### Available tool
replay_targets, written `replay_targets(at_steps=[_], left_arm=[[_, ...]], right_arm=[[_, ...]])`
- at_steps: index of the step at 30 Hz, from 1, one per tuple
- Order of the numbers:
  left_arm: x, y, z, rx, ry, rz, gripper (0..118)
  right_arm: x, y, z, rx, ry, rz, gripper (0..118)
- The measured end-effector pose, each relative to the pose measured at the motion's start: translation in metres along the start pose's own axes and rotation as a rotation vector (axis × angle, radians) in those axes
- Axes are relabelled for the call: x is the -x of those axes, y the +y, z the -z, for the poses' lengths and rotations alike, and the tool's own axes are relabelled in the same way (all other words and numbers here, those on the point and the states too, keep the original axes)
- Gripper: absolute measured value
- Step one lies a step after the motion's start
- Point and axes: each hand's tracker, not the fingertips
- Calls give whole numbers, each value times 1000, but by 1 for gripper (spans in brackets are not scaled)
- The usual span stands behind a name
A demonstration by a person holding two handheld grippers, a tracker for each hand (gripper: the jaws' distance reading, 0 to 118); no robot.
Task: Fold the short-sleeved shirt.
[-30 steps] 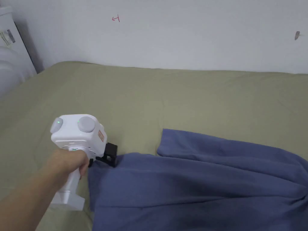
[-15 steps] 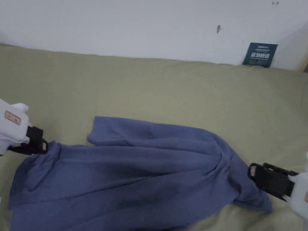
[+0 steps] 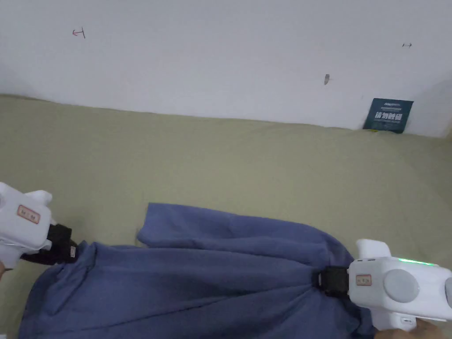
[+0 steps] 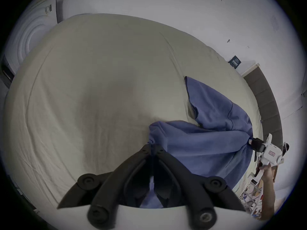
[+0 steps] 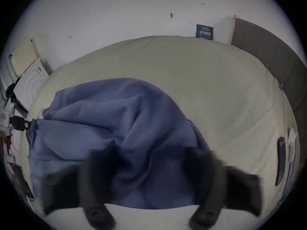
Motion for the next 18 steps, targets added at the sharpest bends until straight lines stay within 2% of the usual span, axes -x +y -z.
replay_targets(at_steps=[1,2,3,4,5,13,16,18], left_arm=[[-1,-4,0,-4,-5,1,1],[0,-6,0,-10,-24,-1,1],[1,-8,-2,-34,-55,-8,1],[1,-10,-5,-78,-73,-2,1],[0,-11,-9,-114,-76,9,1],[-13,9,-69,-282,-180,32,1],[-17,21,-101,-342,-188,31,1],[-16,32,-120,-394,-186,33,1]], right_arm=[[0,-2,-2,-5,14,7,37],[1,-3,-5,-23,68,32,10],[5,-5,-13,-68,70,41,10],[9,-5,-20,-110,38,6,10],[12,-4,-26,-132,45,-12,10],[24,41,-97,-308,173,-13,10],[32,63,-123,-390,157,-66,10],[33,78,-140,-439,179,-48,10]])
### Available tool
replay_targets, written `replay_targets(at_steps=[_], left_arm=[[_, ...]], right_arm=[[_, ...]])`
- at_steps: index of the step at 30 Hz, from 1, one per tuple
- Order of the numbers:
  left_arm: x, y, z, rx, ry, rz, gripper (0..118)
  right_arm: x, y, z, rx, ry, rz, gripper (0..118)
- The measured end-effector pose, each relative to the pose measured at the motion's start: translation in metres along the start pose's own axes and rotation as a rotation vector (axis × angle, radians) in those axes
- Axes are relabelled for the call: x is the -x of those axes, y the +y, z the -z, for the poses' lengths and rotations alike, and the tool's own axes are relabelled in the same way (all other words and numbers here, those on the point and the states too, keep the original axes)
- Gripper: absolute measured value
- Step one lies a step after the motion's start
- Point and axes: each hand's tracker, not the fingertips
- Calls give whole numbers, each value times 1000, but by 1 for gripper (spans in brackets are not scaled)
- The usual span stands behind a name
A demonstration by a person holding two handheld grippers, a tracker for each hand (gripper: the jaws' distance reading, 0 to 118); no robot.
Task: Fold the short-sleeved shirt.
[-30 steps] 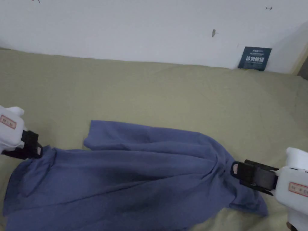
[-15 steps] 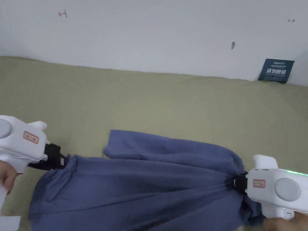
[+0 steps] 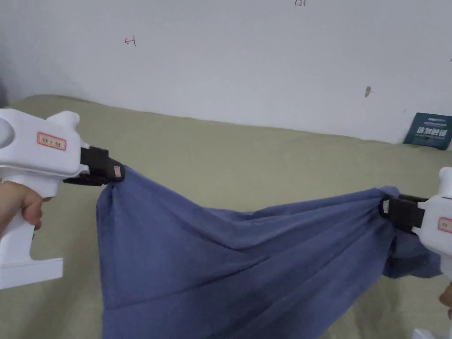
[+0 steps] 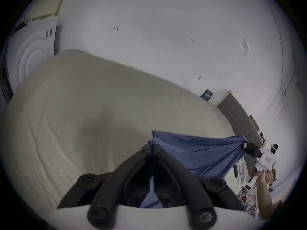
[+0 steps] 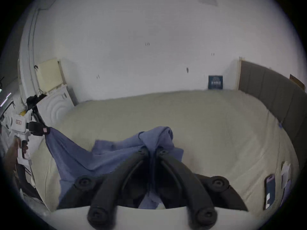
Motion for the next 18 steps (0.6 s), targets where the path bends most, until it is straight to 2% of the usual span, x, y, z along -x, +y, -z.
replay_targets(at_steps=[3,6,10,13,18], left_arm=[[-6,27,-23,-63,-4,10,1],[-14,53,-46,-116,-15,34,1],[-31,92,-74,-166,-11,94,1],[-49,123,-89,-205,-5,136,1],[-67,159,-101,-279,-21,124,1]], right_arm=[[2,33,-10,-65,-72,-61,10],[1,68,-20,-115,-82,-62,10],[-1,112,-29,-175,-112,-105,10],[-4,143,-31,-205,-112,-97,10],[-3,189,-32,-260,-133,-91,10]])
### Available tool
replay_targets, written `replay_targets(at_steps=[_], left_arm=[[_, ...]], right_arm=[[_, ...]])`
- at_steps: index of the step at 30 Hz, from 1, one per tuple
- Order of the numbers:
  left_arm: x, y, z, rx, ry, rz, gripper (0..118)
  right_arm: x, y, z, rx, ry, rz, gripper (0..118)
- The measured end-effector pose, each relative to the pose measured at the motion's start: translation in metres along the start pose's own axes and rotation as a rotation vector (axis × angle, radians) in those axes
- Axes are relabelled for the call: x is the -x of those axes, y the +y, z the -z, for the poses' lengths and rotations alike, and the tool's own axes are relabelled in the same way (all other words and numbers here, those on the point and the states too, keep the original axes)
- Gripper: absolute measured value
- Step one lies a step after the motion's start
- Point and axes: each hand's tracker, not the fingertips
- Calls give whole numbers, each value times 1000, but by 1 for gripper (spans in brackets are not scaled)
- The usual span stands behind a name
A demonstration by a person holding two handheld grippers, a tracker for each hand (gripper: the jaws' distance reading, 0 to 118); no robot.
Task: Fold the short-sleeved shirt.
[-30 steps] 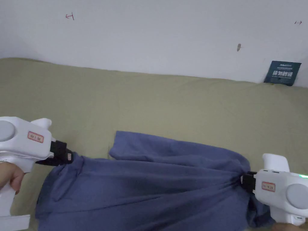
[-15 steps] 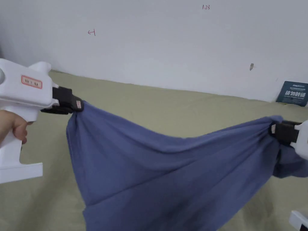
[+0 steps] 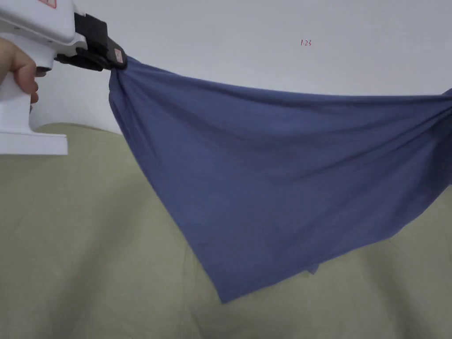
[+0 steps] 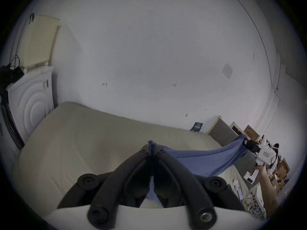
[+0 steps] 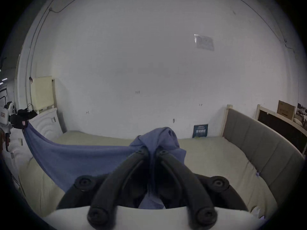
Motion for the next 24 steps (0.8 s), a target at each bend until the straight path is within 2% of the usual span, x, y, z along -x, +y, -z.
replay_targets(at_steps=[4,13,19,24], left_arm=[[-8,20,7,-32,29,11,1],[-29,30,9,-69,52,-8,1],[-33,25,25,-58,92,-8,1],[-35,-6,31,-47,68,-9,1]], right_arm=[[5,20,9,-32,-8,-22,10],[8,51,22,-77,-5,22,10],[13,49,36,-78,-12,25,10],[17,28,40,-64,6,34,10]])
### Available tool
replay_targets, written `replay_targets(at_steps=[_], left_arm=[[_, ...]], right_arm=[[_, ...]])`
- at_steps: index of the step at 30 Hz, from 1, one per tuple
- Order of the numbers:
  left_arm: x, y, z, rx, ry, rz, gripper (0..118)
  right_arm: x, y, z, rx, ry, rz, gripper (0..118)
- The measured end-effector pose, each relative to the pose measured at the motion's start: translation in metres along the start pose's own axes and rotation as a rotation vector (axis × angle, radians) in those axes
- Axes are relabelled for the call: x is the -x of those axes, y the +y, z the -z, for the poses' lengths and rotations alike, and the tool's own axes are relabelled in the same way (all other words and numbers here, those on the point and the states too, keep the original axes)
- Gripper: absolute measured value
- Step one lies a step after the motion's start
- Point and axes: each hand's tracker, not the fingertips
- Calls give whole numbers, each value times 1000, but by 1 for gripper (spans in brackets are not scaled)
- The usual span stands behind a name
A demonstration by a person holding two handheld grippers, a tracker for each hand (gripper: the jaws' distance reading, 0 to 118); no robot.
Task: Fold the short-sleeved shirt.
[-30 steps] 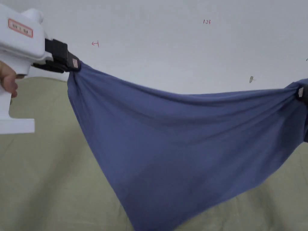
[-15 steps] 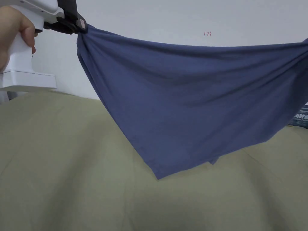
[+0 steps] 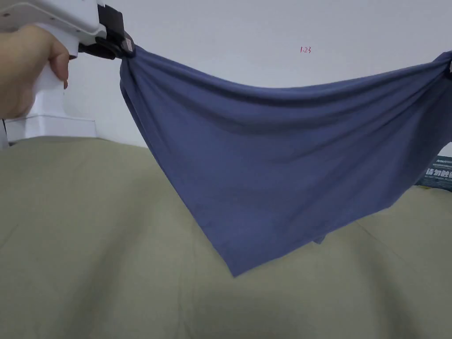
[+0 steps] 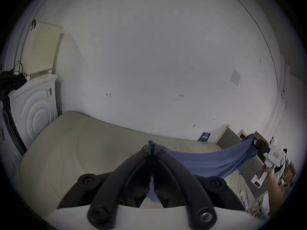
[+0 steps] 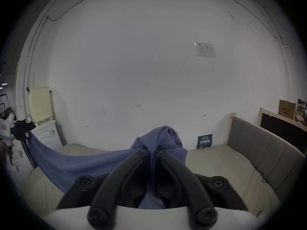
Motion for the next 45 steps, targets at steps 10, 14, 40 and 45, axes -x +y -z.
replay_targets(at_steps=[10,14,40,45], left_arm=[[67,-89,30,148,19,-19,1],[91,-132,22,181,-4,-72,1],[128,-350,-92,424,-17,-173,1],[117,-386,-111,477,-7,-161,1]], right_arm=[[-4,-84,-12,105,45,-29,10],[-13,-116,-24,155,51,-22,10],[-48,-308,-175,464,52,82,10],[-52,-322,-207,528,41,93,10]])
